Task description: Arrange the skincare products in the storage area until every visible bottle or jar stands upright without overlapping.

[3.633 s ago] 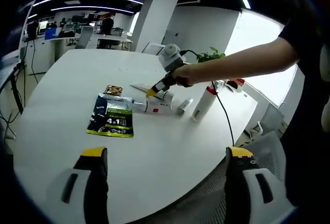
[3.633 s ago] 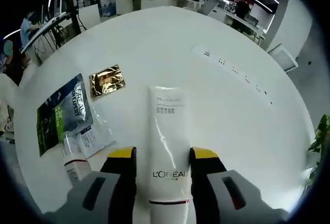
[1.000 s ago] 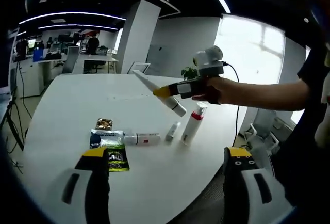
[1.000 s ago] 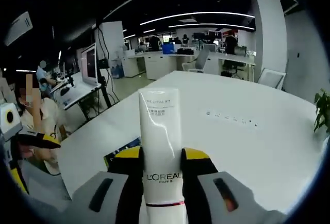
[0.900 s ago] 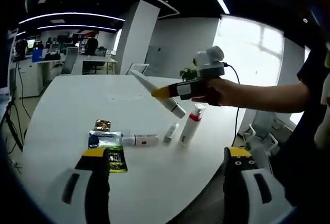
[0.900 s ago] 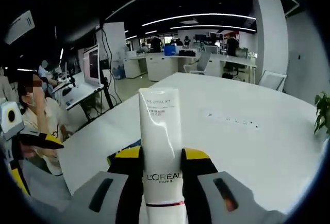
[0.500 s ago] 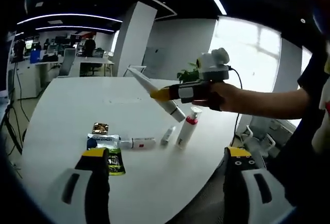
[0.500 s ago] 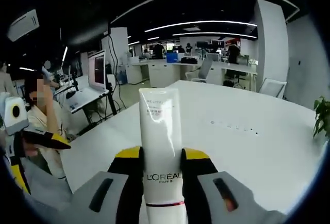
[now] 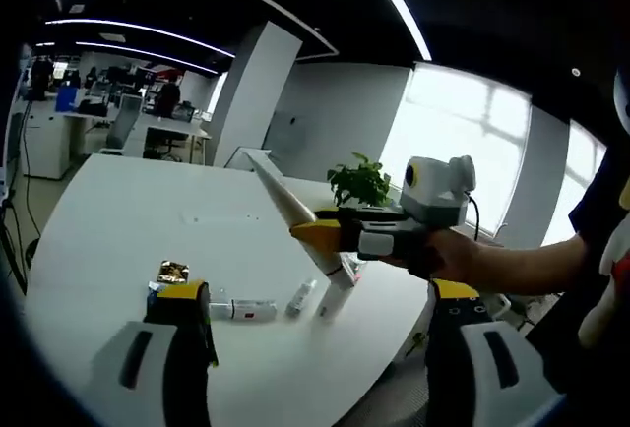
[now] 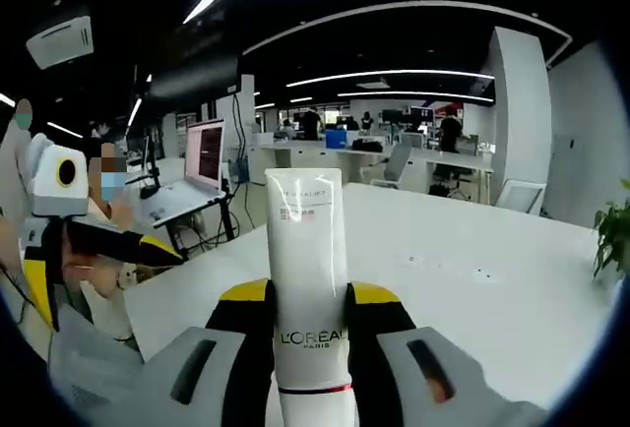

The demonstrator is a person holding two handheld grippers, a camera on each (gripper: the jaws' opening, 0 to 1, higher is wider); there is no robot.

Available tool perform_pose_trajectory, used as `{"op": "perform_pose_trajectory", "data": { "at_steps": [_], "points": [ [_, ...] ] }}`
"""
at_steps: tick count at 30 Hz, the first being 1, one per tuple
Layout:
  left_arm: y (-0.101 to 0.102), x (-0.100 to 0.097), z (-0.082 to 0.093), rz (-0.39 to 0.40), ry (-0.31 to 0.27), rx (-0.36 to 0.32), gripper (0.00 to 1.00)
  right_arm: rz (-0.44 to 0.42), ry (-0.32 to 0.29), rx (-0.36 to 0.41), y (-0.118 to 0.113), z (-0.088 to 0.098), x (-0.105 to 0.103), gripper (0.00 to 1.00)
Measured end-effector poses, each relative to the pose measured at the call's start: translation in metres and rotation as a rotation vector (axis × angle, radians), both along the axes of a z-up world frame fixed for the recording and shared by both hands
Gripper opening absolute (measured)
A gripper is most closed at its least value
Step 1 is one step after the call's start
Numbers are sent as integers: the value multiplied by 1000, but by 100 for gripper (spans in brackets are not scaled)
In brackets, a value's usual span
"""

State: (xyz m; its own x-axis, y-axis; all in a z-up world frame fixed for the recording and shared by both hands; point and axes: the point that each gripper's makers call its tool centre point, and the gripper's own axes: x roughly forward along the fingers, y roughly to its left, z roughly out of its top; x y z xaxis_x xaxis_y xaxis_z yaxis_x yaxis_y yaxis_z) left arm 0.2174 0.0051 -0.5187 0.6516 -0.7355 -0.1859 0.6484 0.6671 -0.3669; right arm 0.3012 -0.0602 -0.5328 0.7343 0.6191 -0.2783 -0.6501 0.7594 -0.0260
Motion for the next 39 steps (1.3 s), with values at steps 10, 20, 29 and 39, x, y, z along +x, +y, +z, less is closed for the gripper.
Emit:
{"op": "perform_pose_trajectory", "data": {
  "at_steps": [10, 20, 29, 39],
  "points": [
    [-13, 9, 14, -8, 14, -85, 80, 1, -31, 0, -6, 6, -20, 27],
    [-39, 24, 33, -37, 13, -130, 77, 40, -66, -3, 1, 14, -38, 27],
    [-56, 29, 44, -59, 28, -178, 74, 75, -96, -2, 15, 22, -48, 27],
    [-61, 38, 47, -26, 43, -180, 51, 58, -122, 5, 14, 29, -43, 27]
  ]
}}
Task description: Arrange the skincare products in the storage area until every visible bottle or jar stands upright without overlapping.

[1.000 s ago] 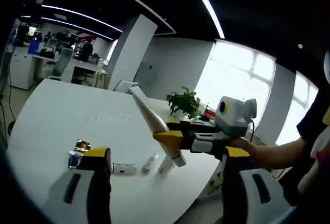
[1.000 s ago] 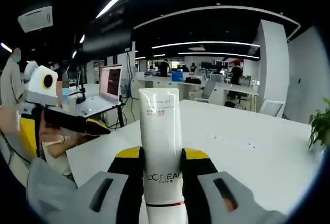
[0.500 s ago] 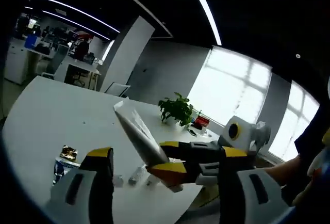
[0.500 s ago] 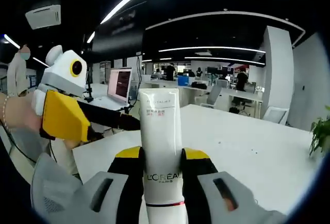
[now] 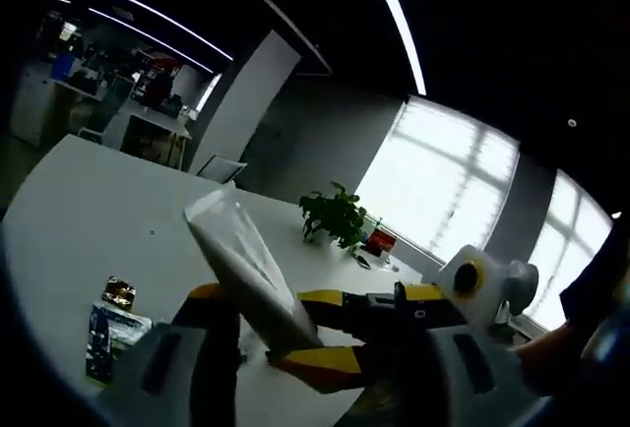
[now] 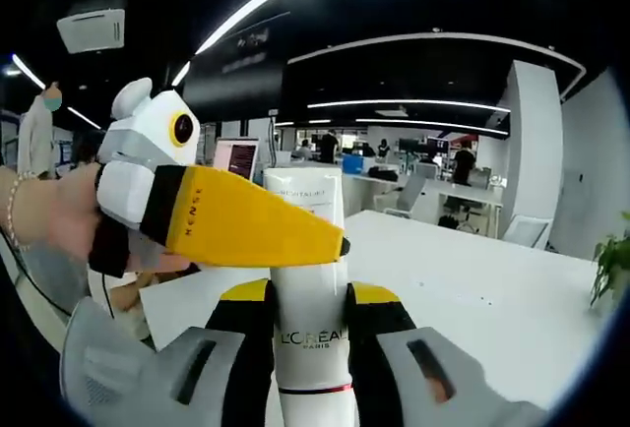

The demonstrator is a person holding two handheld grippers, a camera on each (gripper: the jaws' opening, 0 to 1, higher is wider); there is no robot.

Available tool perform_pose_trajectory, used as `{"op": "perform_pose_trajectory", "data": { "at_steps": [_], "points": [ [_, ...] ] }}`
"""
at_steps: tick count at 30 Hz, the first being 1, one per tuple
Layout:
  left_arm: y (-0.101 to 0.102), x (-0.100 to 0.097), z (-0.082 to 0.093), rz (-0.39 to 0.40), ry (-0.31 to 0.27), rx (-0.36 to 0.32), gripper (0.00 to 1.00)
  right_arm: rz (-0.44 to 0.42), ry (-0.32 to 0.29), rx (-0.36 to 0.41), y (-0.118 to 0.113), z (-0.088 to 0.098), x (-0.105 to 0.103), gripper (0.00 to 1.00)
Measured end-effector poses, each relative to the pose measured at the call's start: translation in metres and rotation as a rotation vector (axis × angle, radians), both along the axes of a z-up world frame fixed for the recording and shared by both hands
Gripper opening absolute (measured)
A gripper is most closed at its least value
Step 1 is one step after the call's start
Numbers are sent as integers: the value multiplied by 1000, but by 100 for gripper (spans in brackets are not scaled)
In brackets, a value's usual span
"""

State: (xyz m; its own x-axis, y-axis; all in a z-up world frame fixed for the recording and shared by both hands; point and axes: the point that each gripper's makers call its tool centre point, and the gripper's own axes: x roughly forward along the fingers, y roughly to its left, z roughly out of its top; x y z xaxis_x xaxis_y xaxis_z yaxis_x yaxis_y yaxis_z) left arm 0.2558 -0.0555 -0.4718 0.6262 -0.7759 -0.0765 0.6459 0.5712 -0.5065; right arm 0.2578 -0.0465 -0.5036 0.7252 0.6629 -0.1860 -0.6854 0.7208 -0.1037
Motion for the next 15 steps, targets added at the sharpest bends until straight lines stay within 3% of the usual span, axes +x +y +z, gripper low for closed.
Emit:
{"op": "perform_pose_trajectory", "data": {
  "at_steps": [15],
  "points": [
    [12, 17, -10, 76, -23, 77, 18, -9, -7, -6, -2, 1, 1, 28]
  ]
}}
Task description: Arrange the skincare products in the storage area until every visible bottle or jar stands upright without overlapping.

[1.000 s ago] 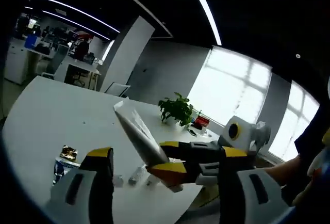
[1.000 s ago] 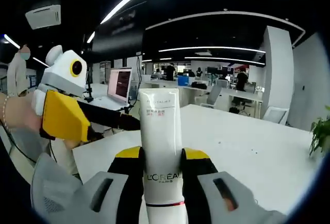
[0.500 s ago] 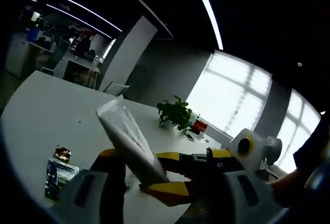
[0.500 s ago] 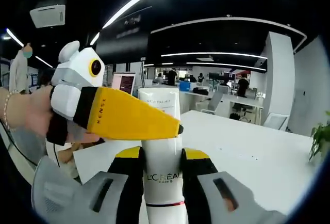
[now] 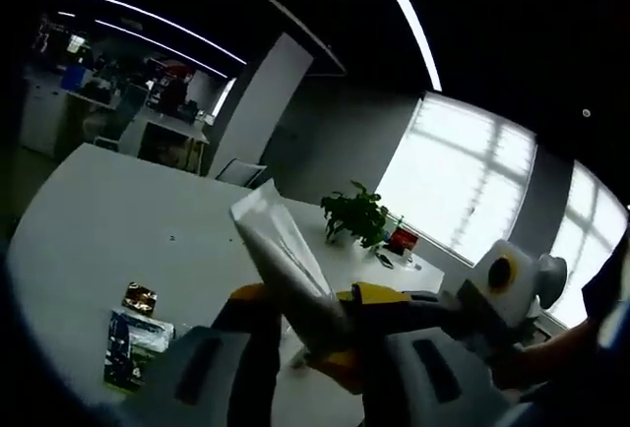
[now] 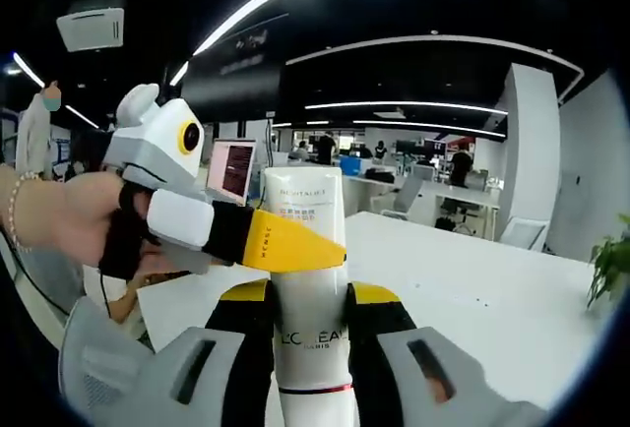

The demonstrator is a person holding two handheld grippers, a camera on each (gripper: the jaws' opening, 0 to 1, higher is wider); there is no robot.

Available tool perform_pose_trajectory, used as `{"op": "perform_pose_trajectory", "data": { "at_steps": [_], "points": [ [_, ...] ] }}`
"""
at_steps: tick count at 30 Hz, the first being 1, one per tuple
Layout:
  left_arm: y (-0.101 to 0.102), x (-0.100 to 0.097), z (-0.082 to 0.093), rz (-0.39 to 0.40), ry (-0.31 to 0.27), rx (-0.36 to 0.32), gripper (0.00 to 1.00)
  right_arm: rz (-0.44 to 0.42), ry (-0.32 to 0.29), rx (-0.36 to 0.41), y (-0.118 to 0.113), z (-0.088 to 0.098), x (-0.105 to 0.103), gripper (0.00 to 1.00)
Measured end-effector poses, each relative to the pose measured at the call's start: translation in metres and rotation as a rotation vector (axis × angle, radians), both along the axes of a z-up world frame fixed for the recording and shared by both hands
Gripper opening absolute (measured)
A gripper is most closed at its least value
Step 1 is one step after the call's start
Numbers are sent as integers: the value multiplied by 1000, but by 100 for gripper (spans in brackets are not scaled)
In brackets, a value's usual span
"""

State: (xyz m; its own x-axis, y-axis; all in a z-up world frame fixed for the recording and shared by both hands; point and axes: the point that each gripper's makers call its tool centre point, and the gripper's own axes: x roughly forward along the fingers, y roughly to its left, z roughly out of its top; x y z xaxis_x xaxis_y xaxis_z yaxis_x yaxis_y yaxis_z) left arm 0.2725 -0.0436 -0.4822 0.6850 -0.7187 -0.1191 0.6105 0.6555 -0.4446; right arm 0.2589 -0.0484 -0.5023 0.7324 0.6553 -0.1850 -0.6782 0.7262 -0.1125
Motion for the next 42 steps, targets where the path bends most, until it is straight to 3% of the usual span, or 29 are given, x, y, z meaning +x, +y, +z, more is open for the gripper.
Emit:
{"op": "perform_pose_trajectory", "data": {
  "at_steps": [7, 23, 27, 35, 42],
  "points": [
    [0, 5, 9, 4, 0, -34, 15, -5, -14, 2, -1, 6, 4, 28],
    [6, 3, 25, -22, -58, 3, 8, 57, -35, 72, 8, 18, 6, 32],
    [-2, -6, 40, -96, -117, 34, 7, 101, -18, 154, 7, 29, 0, 33],
    [-20, -22, 52, -278, -236, 156, 7, 221, 24, 205, 3, 32, -8, 33],
    [-35, -41, 64, -423, -298, 177, 7, 362, 62, 224, 4, 31, -21, 33]
  ]
}}
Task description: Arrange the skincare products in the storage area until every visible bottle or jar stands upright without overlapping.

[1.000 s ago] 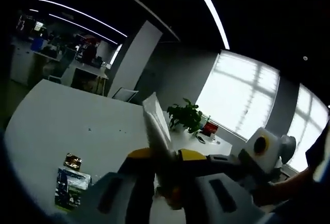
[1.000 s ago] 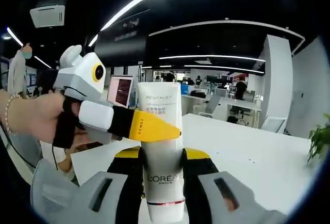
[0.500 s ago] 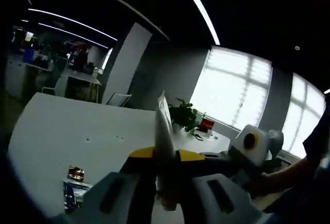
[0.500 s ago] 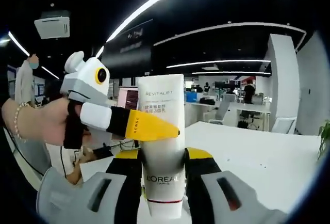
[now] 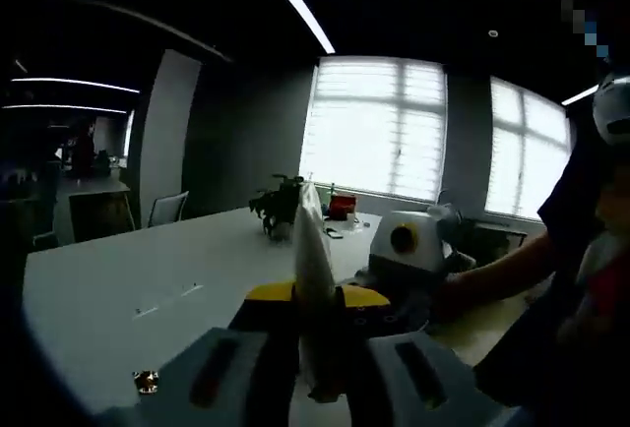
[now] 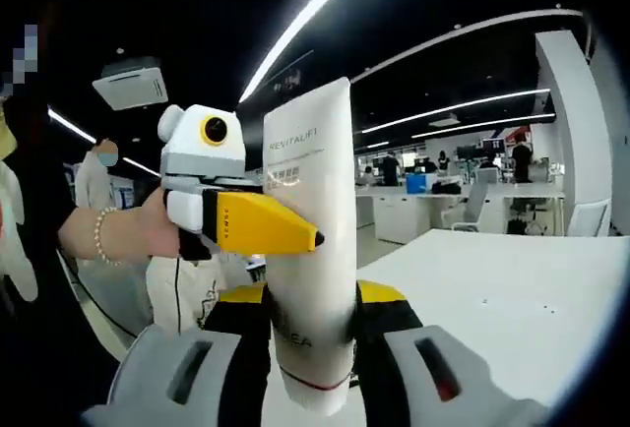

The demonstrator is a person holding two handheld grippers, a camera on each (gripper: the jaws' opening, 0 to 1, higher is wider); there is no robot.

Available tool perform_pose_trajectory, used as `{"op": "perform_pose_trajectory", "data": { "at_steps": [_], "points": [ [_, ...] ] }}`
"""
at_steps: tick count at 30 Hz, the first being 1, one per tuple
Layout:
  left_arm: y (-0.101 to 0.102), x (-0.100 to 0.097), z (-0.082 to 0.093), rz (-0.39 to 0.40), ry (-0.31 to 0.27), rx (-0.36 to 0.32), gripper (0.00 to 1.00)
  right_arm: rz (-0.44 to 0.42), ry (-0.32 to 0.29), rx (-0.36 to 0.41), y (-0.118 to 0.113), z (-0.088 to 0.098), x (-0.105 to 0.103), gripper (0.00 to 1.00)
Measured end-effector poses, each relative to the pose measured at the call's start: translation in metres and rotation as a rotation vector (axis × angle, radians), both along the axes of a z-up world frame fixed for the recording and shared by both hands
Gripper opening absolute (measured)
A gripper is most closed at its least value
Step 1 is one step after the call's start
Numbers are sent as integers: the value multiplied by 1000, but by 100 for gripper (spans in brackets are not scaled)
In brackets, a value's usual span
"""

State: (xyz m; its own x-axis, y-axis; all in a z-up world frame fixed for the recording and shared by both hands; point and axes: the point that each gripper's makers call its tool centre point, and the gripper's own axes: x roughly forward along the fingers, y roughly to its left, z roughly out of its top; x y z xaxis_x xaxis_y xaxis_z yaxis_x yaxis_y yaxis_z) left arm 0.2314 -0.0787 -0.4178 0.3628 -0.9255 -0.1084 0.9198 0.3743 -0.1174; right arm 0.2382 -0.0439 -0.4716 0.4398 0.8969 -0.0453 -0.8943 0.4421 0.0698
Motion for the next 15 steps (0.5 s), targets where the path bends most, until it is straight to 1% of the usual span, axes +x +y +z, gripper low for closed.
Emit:
{"op": "perform_pose_trajectory", "data": {
  "at_steps": [4, 6, 7, 8, 10, 12, 15],
  "points": [
    [-3, -9, 4, -52, -31, 22, 8, 77, 5, 5, 3, 1, -10, 33],
    [-6, -18, 8, -89, -45, 10, 8, 106, 2, -10, 5, 1, -14, 31],
    [-6, -20, 9, -86, -42, 9, 8, 125, 6, -13, 6, 1, -18, 30],
    [-8, -24, 9, -101, -44, 10, 8, 140, -17, -22, 7, 3, -21, 30],
    [-9, -25, 9, -104, -46, 13, 8, 152, -22, -31, 8, 3, -26, 30],
    [-7, -25, 8, -107, -41, 20, 8, 157, -12, -18, 8, 1, -25, 29],
    [-8, -24, 5, -100, -38, 39, 8, 156, -6, -20, 9, -2, -23, 28]
  ]
}}
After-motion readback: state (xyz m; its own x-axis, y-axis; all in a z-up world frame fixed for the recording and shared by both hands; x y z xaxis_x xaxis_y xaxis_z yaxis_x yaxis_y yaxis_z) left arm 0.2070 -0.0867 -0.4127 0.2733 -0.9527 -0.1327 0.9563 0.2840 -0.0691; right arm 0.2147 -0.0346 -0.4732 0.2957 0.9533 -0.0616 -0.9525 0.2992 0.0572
